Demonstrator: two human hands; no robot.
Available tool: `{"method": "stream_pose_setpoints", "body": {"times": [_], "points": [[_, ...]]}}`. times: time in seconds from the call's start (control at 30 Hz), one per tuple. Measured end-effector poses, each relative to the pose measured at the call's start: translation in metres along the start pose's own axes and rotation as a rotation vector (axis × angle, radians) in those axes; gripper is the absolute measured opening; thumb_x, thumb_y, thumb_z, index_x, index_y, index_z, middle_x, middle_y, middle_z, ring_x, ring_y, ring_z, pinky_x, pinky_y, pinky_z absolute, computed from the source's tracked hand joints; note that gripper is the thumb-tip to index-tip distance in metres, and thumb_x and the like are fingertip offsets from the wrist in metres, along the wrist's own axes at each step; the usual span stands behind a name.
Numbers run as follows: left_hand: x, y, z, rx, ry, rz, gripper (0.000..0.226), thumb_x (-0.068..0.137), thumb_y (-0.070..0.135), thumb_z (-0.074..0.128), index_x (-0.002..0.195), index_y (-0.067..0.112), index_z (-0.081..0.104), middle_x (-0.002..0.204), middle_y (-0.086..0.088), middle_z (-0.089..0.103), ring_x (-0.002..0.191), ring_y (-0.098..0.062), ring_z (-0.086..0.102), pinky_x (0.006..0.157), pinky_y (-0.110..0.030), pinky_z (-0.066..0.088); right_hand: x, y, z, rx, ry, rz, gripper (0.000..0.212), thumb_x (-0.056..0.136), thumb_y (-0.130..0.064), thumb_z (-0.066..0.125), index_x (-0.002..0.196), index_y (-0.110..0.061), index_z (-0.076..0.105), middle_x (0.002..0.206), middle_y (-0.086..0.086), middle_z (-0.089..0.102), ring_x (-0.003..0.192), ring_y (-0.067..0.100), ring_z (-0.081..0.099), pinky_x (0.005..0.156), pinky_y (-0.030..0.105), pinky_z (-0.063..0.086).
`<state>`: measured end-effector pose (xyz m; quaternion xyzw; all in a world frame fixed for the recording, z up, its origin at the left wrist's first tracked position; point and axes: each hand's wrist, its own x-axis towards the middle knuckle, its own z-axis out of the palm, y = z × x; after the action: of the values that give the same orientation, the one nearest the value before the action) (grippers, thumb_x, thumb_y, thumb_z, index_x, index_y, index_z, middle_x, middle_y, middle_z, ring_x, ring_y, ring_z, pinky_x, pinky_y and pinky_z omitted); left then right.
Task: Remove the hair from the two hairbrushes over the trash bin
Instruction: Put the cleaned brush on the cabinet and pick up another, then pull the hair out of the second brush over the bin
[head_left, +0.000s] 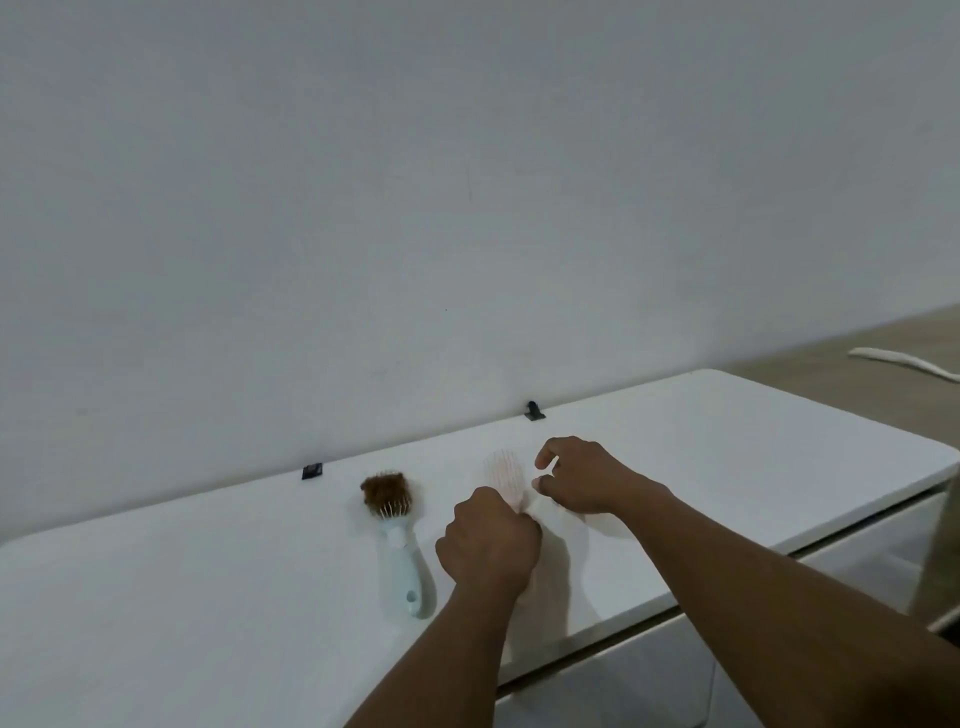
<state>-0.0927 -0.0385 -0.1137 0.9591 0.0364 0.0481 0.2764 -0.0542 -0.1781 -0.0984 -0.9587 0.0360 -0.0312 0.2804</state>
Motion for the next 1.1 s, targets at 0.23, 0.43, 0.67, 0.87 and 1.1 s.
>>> {"method": "stream_pose_setpoints", "body": {"times": [0.23, 0.43, 0.67, 0.87, 1.1], "points": [[0.003, 0.006, 0.009, -0.049, -0.015, -0.040, 0.024, 0.091, 0.036, 0.057, 0.107, 0.018, 0.059, 0.111, -0.001, 0.067, 0.106, -0.027, 0.066, 0.077, -0.031, 0.041, 0.000, 0.007, 0.008, -0.009, -0.003, 0.017, 0.031, 0.092, -0.033, 0.063, 0.121, -0.020, 0.060, 0.131, 0.000, 0.058, 0.120, 0.019, 0.055, 0.093, 0.026, 0.040], [0.001, 0.003, 0.006, -0.073, -0.012, -0.035, 0.034, 0.091, 0.044, 0.057, 0.111, 0.016, 0.060, 0.114, -0.003, 0.067, 0.107, -0.028, 0.065, 0.079, -0.033, 0.044, -0.006, 0.007, -0.001, -0.014, -0.030, 0.011, 0.029, 0.091, -0.034, 0.064, 0.116, -0.020, 0.062, 0.124, 0.001, 0.060, 0.101, 0.016, 0.055, 0.091, 0.029, 0.045], [-0.004, -0.006, -0.034, -0.039, 0.067, -0.012, 0.042, 0.092, 0.044, 0.051, 0.120, 0.014, 0.059, 0.122, -0.005, 0.065, 0.114, -0.029, 0.063, 0.089, -0.036, 0.047, -0.024, -0.022, -0.021, -0.009, -0.020, -0.003, 0.031, 0.090, -0.035, 0.064, 0.118, -0.022, 0.061, 0.125, 0.003, 0.060, 0.106, 0.019, 0.057, 0.093, 0.031, 0.047], [0.000, -0.060, -0.059, 0.017, 0.106, -0.100, 0.056, 0.085, 0.047, 0.062, 0.131, 0.015, 0.052, 0.131, -0.006, 0.057, 0.120, -0.029, 0.057, 0.092, -0.040, 0.046, -0.034, -0.063, -0.010, 0.019, -0.027, -0.074, 0.028, 0.092, -0.032, 0.064, 0.116, -0.018, 0.062, 0.118, 0.004, 0.060, 0.110, 0.018, 0.055, 0.088, 0.027, 0.043], [0.001, -0.096, -0.054, 0.070, 0.025, -0.111, 0.039, 0.090, 0.043, 0.060, 0.119, 0.018, 0.056, 0.121, -0.001, 0.063, 0.113, -0.025, 0.062, 0.079, -0.029, 0.040, -0.029, -0.083, 0.029, 0.045, -0.018, -0.122, 0.020, 0.091, -0.033, 0.063, 0.105, -0.018, 0.065, 0.105, -0.003, 0.059, 0.094, 0.017, 0.059, 0.085, 0.028, 0.048]]}}
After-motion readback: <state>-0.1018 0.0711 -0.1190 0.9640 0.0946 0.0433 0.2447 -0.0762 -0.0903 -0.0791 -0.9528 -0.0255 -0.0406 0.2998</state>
